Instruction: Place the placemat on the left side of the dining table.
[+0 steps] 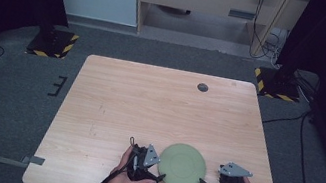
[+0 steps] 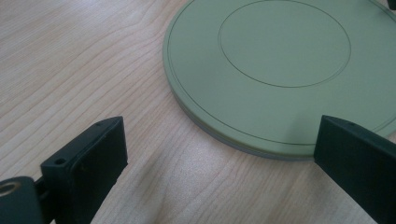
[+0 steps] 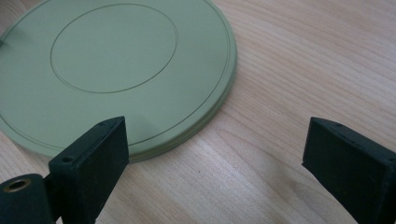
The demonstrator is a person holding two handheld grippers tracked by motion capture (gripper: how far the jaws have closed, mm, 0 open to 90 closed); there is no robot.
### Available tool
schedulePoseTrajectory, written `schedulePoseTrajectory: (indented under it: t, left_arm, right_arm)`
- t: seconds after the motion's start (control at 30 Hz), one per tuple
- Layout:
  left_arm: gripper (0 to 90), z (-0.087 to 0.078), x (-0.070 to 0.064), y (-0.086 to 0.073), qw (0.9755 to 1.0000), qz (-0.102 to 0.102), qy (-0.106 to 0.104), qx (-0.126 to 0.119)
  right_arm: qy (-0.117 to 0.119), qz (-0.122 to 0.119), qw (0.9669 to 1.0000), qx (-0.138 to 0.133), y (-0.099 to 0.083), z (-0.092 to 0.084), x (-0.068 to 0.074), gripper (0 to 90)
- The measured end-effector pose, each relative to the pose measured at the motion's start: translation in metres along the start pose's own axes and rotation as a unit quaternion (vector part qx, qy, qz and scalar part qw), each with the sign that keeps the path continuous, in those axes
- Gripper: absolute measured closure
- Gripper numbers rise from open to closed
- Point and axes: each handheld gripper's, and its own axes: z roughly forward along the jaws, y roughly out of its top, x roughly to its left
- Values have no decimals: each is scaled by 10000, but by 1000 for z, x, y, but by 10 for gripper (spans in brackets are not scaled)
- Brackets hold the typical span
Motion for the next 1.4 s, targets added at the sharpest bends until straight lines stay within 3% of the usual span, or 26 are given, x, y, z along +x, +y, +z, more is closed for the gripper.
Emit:
schedulePoseTrajectory:
  t: [0.17, 0.27, 0.37, 0.5, 0.8, 1.23, 1.33, 1.4]
  left_arm:
    - [17, 0, 2, 0, 10000, -32, 47, -3]
    - [25, 0, 2, -1, 9998, -149, -100, 12]
    - [8, 2, 2, -1, 9998, -129, -123, 44]
    - [0, 2, 2, -1, 9999, -98, -106, 63]
    - [0, 4, 4, 0, 9997, -199, -102, 68]
    - [0, 10, 10, 5, 9997, -229, 81, 70]
    - [0, 10, 10, 5, 9996, -237, 107, 54]
    - [10, 9, 9, 5, 9998, -177, 112, 43]
  right_arm:
    - [21, 2, 10000, 7, 0, 0, 0, 76]
    - [113, -26, 9999, 25, 0, -1, -1, 81]
    - [111, -36, 9999, 38, -1, -1, -1, 78]
    - [25, -24, 10000, 81, -1, 2, -1, 31]
    - [-201, -7, 9998, 67, 1, 4, 1, 32]
    - [-514, 145, 9986, 19, 4, 7, 1, 27]
    - [-548, 141, 9984, -6, 4, 7, 2, 43]
    - [-444, 140, 9989, -53, 5, 6, 1, 50]
